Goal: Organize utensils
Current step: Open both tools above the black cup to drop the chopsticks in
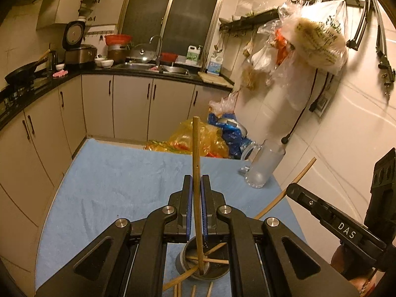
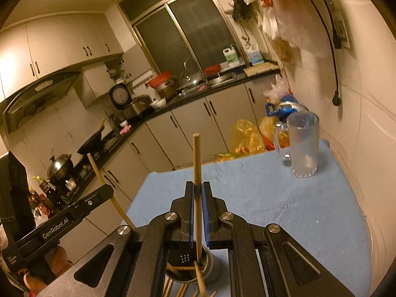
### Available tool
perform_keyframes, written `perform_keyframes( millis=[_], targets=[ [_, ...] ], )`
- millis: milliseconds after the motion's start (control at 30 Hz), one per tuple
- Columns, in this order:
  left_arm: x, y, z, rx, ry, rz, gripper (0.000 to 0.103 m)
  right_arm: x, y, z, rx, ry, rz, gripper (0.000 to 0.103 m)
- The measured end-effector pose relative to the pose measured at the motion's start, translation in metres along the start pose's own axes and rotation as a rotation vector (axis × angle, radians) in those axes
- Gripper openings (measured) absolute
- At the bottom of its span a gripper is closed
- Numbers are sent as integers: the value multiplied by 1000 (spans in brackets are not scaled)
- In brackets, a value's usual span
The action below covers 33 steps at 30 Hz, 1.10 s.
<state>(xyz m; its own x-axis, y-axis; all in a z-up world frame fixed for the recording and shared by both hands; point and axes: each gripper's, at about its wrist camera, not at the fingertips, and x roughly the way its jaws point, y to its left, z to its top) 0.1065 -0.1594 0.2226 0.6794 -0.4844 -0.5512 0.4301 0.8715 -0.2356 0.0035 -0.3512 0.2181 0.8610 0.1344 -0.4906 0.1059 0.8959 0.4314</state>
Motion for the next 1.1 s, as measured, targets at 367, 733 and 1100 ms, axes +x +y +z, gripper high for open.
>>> perform_keyframes(
  millis=[367,733,1100],
  targets=[
    [-6,-3,-8,9,20,-7,21,-10,-2,-4,6,26,9,11],
    [-82,-9,-23,39,-63,-19,28,-88,-8,-17,59,-80,28,19],
    [-139,25,-108,41,-49,0,37,-105,-11,-102,102,31,44,27]
  ],
)
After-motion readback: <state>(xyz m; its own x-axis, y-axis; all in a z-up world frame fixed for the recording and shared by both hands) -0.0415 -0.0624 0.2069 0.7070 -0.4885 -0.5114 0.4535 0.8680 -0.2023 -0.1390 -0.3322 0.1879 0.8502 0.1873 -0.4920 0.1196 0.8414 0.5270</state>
